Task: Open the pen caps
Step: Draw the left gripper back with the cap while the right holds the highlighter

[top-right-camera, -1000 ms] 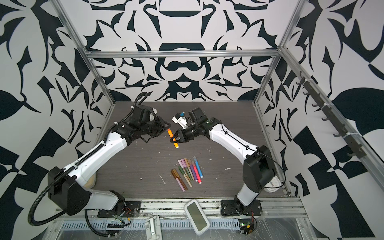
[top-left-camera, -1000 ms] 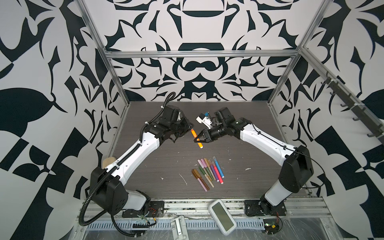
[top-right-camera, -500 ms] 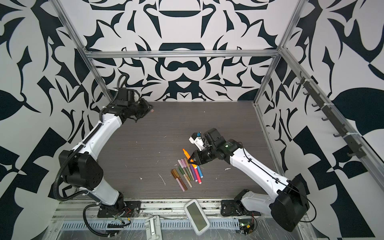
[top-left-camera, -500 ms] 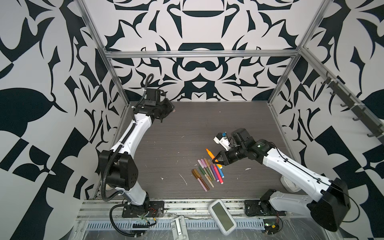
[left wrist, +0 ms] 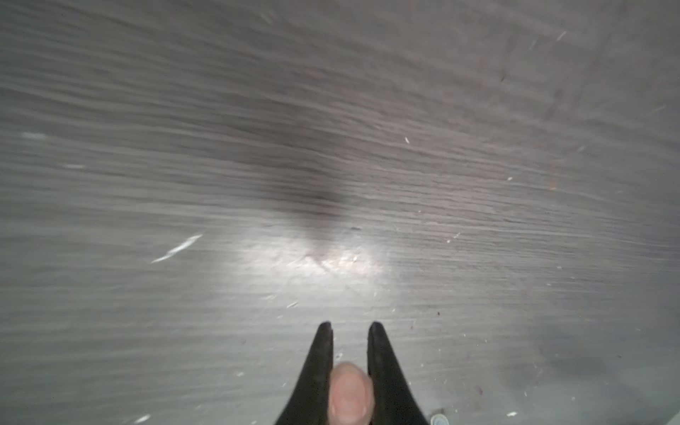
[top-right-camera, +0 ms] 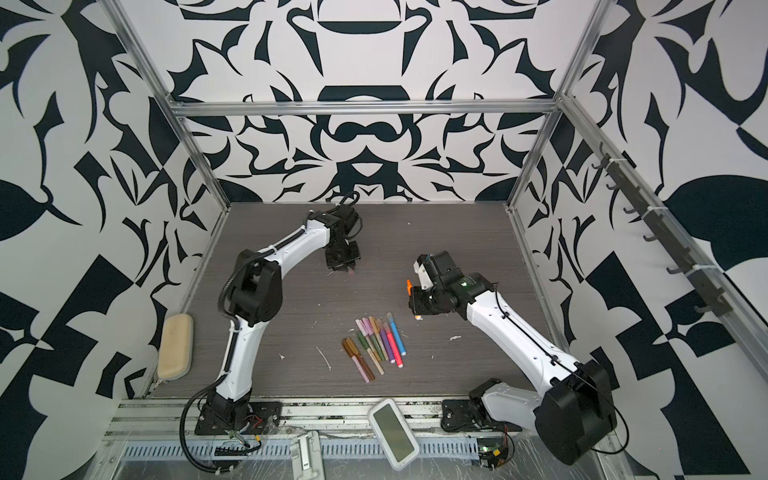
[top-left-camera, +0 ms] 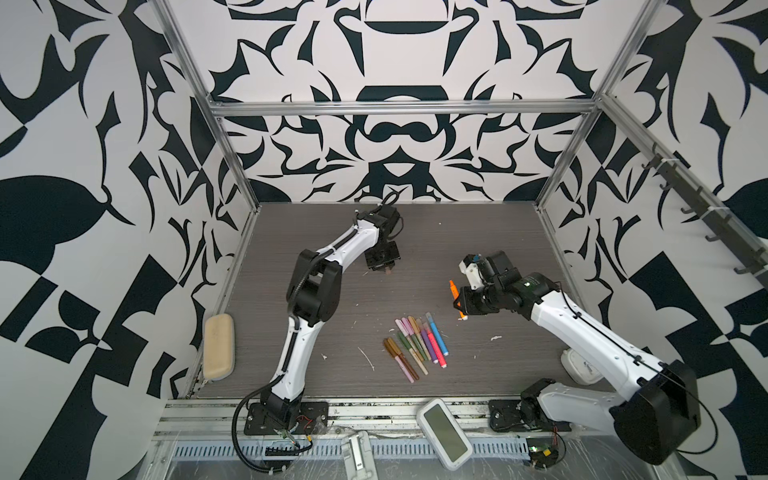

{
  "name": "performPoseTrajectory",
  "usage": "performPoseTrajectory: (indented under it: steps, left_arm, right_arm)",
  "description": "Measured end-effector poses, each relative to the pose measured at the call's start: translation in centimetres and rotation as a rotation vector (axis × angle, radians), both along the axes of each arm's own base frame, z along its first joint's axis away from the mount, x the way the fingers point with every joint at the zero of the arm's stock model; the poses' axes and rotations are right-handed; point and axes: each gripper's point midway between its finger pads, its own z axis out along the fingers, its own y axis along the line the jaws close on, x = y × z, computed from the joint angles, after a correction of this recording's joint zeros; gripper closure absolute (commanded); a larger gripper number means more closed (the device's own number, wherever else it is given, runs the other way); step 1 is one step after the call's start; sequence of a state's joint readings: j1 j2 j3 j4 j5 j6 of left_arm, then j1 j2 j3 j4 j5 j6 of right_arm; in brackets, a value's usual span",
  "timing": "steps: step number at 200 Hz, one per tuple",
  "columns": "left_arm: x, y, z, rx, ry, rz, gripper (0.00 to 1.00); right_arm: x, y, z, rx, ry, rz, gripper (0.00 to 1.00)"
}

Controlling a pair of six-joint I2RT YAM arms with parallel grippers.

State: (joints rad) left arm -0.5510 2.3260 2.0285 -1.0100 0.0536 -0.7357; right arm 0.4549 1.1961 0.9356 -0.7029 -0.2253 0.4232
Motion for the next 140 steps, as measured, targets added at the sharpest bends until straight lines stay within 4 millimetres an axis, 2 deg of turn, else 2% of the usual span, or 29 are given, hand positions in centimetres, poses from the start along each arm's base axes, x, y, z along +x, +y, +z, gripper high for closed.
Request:
performPoseTrajectory:
  steps: [35, 92, 140]
  left_arm:
    - [-0.2, -0.2, -1.8, 0.023, 0.047, 0.007, 1.00]
    - [1.2, -1.0, -2.5, 0.032, 0.050, -0.002, 1.00]
    - [0.9, -1.0, -2.6, 0.081, 0.059, -0.072, 1.00]
  right_arm:
    - [0.2, -0.7, 0.1, -0.004, 0.001, -0.036, 1.00]
    - [-0.3, -0.5, 1.0, 0.031, -0.005, -0.039, 1.00]
    - [-0.5, -0.4, 1.5, 0.053, -0.010, -0.044, 1.00]
